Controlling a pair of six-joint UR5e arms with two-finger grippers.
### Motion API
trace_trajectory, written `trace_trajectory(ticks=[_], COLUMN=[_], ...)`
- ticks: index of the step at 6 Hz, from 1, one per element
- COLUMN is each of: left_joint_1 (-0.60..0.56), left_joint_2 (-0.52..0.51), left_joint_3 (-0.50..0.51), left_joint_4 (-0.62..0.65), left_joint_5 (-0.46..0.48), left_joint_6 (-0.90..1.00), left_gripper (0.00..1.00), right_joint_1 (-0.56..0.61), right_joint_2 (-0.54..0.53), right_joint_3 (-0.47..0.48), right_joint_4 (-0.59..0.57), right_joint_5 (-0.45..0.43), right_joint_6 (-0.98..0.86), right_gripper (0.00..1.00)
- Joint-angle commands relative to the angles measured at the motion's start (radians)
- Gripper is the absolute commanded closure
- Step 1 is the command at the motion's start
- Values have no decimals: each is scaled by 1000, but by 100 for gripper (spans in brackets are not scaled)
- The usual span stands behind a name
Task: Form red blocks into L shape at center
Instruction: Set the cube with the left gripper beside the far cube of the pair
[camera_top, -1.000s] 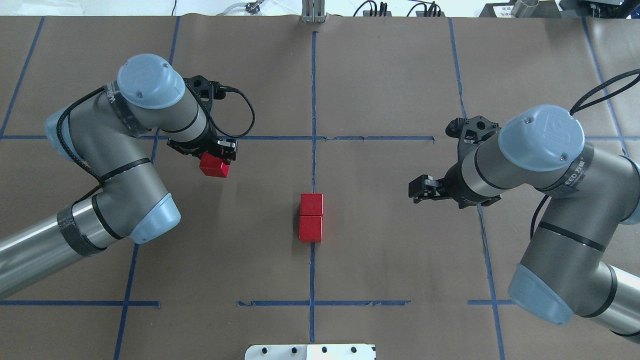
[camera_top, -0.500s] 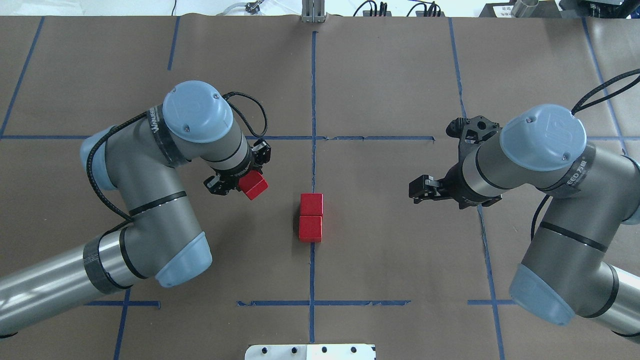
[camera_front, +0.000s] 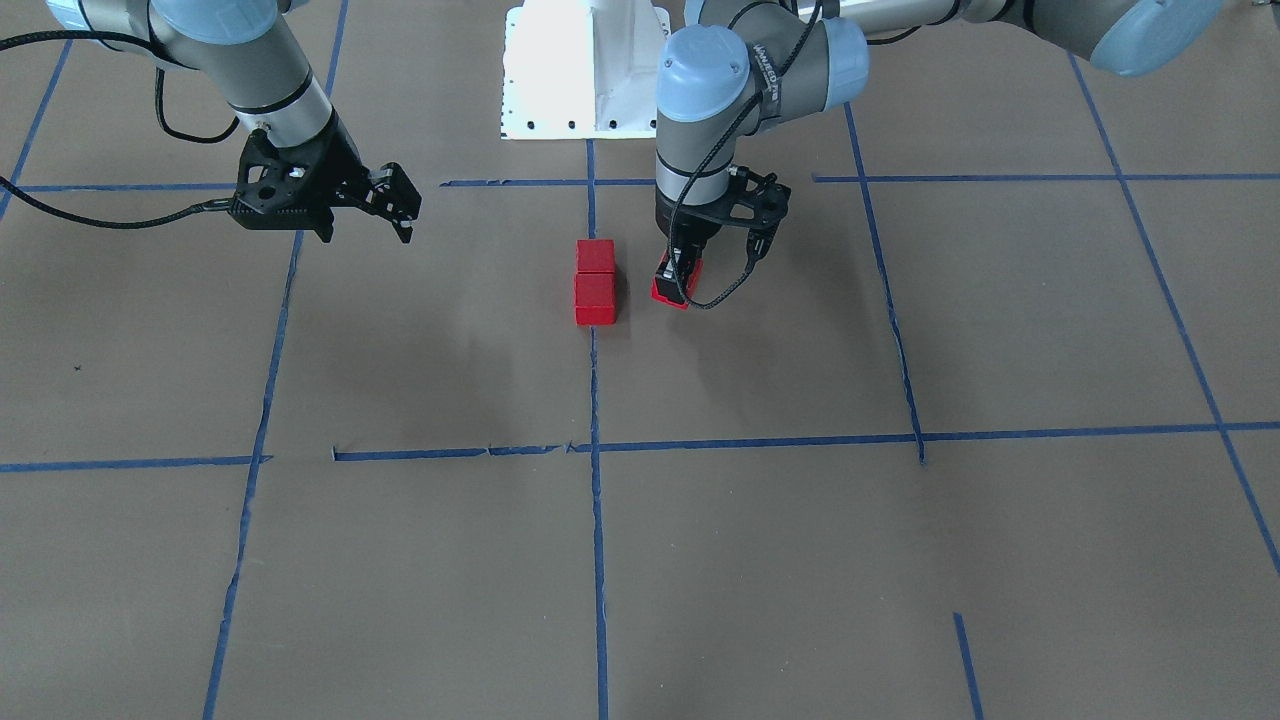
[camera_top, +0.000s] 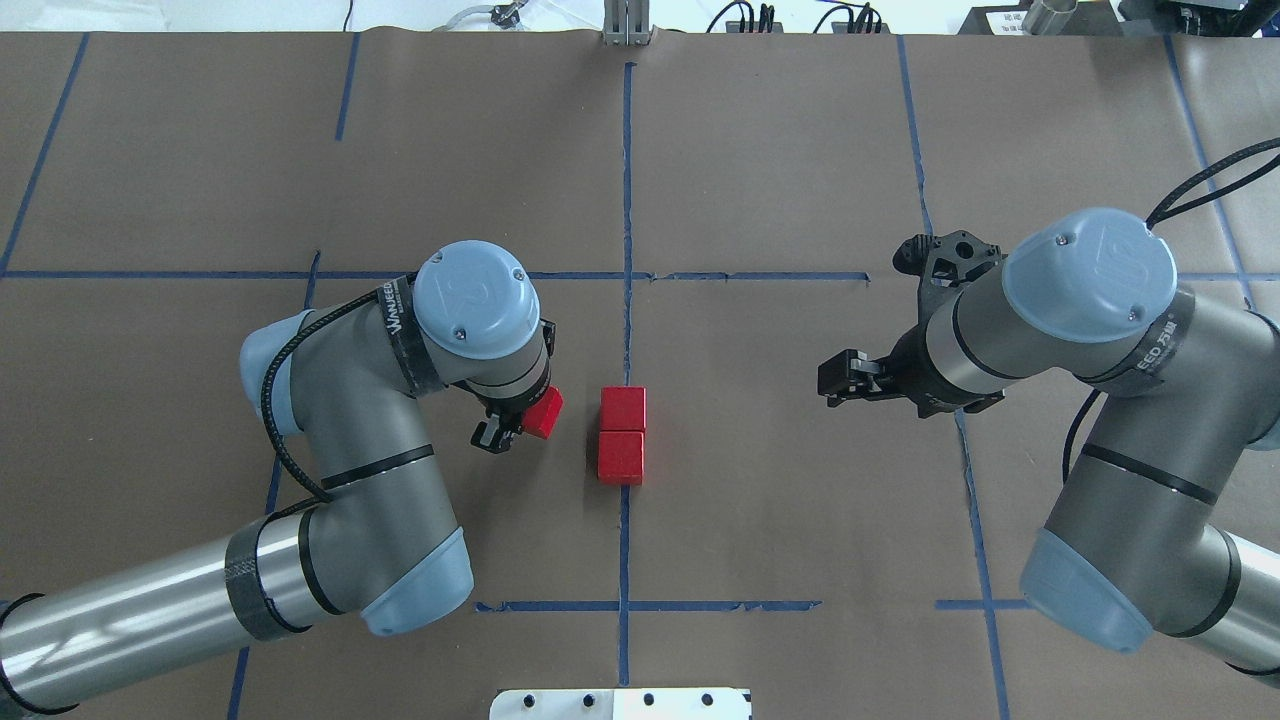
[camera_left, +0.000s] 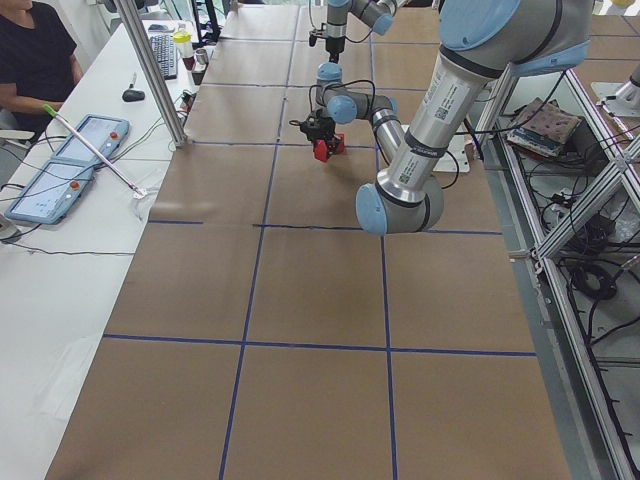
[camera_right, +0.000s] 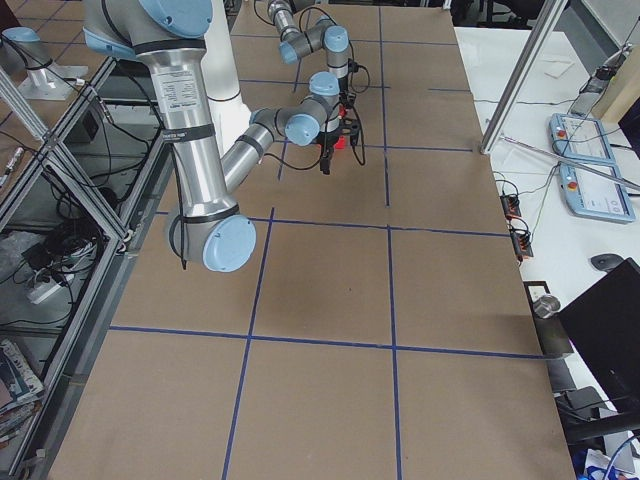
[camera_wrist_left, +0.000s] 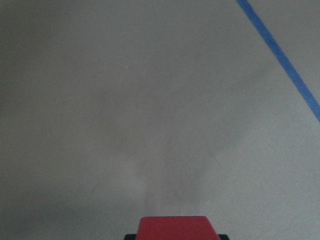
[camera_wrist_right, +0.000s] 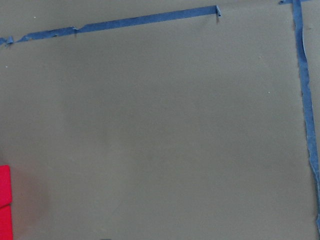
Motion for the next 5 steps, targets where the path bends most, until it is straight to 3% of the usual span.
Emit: trace_trajectory(ticks=[1, 2, 5], left_joint_1=[20, 19, 17], left_joint_2=[-25, -47, -67], left_joint_3=[35, 82, 84], left_joint_4=[16, 16, -13], left_joint_5=[1, 4, 3], left_joint_6=[-178, -234, -307], left_gripper=[100, 100, 100], right_joint_1=[0, 0, 2], right_joint_2=[0, 0, -2], right_joint_3=[1, 3, 7], right_joint_4=[0, 0, -1], right_joint_5=[0, 0, 0], right_joint_6=[1, 1, 1], right_gripper=[0, 0, 0])
